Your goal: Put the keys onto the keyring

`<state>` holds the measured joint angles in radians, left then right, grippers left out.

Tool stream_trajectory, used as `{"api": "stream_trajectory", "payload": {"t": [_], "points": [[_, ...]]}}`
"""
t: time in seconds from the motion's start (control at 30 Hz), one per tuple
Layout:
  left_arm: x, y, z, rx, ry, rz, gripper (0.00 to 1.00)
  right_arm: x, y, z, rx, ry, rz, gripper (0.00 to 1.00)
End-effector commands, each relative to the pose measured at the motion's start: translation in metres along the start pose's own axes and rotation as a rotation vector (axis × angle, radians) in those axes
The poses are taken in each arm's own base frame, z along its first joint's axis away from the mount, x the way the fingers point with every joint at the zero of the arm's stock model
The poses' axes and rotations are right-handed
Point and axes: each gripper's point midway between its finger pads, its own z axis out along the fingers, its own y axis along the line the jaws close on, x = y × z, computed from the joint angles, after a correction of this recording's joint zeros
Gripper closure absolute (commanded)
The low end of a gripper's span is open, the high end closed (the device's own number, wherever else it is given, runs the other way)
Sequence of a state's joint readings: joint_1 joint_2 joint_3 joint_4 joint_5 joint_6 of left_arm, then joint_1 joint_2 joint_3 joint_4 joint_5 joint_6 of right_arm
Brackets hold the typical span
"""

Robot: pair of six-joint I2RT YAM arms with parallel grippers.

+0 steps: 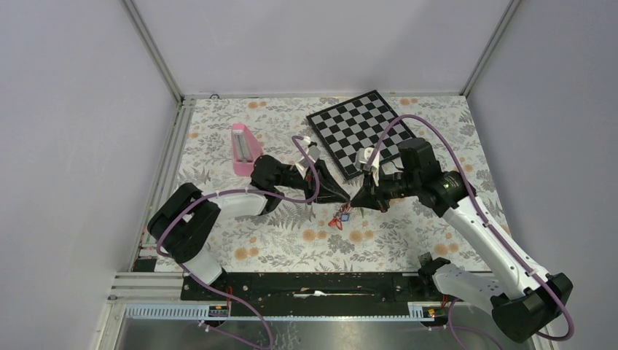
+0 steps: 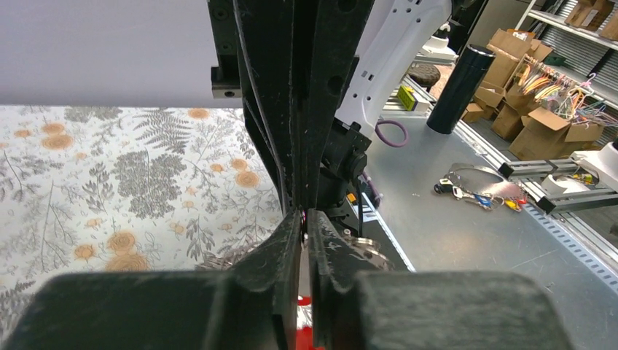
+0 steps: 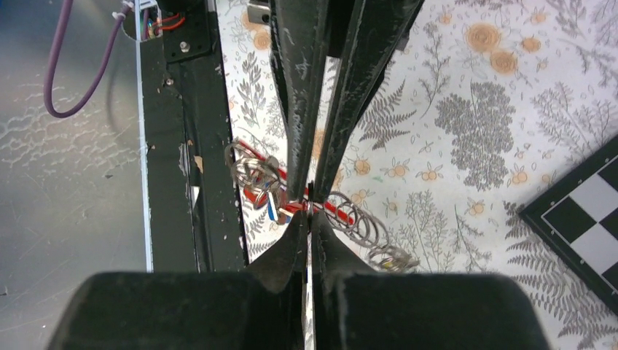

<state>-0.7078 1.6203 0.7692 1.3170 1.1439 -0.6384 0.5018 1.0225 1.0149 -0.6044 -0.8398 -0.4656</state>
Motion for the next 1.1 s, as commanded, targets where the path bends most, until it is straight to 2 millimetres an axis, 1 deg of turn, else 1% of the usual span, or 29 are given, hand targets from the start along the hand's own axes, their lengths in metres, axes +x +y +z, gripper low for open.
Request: {"api": "stream_trajectory", "payload": {"t": [0.0,0.13,0.2,0.33,0.47,0.63,0.83,0.9,1.0,1.07], "points": [[-0.007,-0.002,-0.001,0.021,0.023,0.111,0.83,-0.003,-0.002,-0.009,0.017,0.052,-0.018,1.00],[-0.009,0.004,0.001,0.022,0.045,0.114,0.69,0.006,-0.001,-0.008,0.014,0.108,0.011,1.00],[-0.008,0.006,0.002,0.021,0.052,0.109,0.65,0.007,-0.001,-0.008,0.014,0.121,0.016,1.00],[-0.005,0.010,0.003,0.019,0.061,0.098,0.62,0.006,0.000,-0.007,0.013,0.137,0.023,1.00],[-0.003,0.012,0.004,0.019,0.069,0.087,0.61,0.006,-0.001,-0.005,0.010,0.152,0.026,1.00],[0.002,0.015,0.008,0.004,0.071,0.071,0.61,0.003,-0.002,-0.002,0.013,0.142,0.021,1.00],[0.007,0.013,0.012,0.011,0.078,0.049,0.65,0.003,-0.004,-0.001,0.021,0.142,0.023,1.00],[0.008,0.012,0.013,0.015,0.080,0.045,0.69,0.004,-0.005,-0.001,0.022,0.144,0.023,1.00],[0.009,0.013,0.014,0.017,0.084,0.039,0.78,0.004,-0.004,-0.001,0.022,0.141,0.022,1.00],[0.010,0.012,0.015,0.020,0.088,0.035,0.83,0.004,-0.004,-0.001,0.023,0.140,0.023,1.00]]}}
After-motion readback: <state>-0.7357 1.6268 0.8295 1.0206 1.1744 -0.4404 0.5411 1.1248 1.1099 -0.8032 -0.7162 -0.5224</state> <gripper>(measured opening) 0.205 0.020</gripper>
